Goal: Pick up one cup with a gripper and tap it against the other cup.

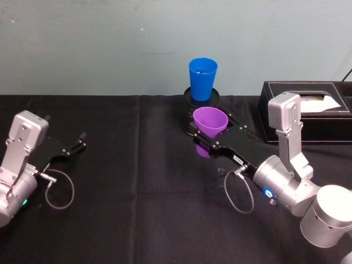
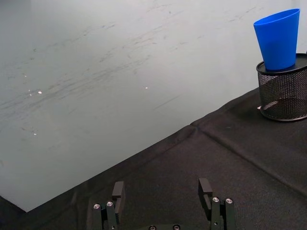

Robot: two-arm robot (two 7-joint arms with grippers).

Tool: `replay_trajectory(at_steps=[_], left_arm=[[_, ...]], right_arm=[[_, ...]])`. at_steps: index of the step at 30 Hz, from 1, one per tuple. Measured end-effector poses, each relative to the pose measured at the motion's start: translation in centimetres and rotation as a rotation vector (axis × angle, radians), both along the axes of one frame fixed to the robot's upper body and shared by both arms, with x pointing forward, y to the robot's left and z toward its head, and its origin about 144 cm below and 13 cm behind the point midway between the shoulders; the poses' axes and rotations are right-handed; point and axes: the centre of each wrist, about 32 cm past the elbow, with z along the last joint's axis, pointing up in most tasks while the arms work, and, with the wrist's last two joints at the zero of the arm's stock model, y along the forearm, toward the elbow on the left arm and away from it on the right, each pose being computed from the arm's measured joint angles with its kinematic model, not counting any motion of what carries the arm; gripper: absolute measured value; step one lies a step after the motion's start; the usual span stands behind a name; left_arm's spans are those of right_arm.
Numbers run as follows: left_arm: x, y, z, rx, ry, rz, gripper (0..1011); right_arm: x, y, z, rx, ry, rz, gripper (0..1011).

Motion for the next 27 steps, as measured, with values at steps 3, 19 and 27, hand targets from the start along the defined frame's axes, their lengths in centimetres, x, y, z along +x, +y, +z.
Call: replay_trajectory(at_steps=[3,19,27], left_arm=[[0.0,0.0,0.0,0.0,0.0,0.0,1000],[0.0,0.0,0.0,0.0,0.0,0.0,1000],[0.0,0.0,0.0,0.0,0.0,0.0,1000]], right_arm=[[0.0,0.0,-0.03,0.0,0.0,0.0,733],[0.04,0.02,-0.07,-0.002,-0.001,0.001,733],[0.04,0.01,-0.09,-0.002,-0.001,0.001,733]])
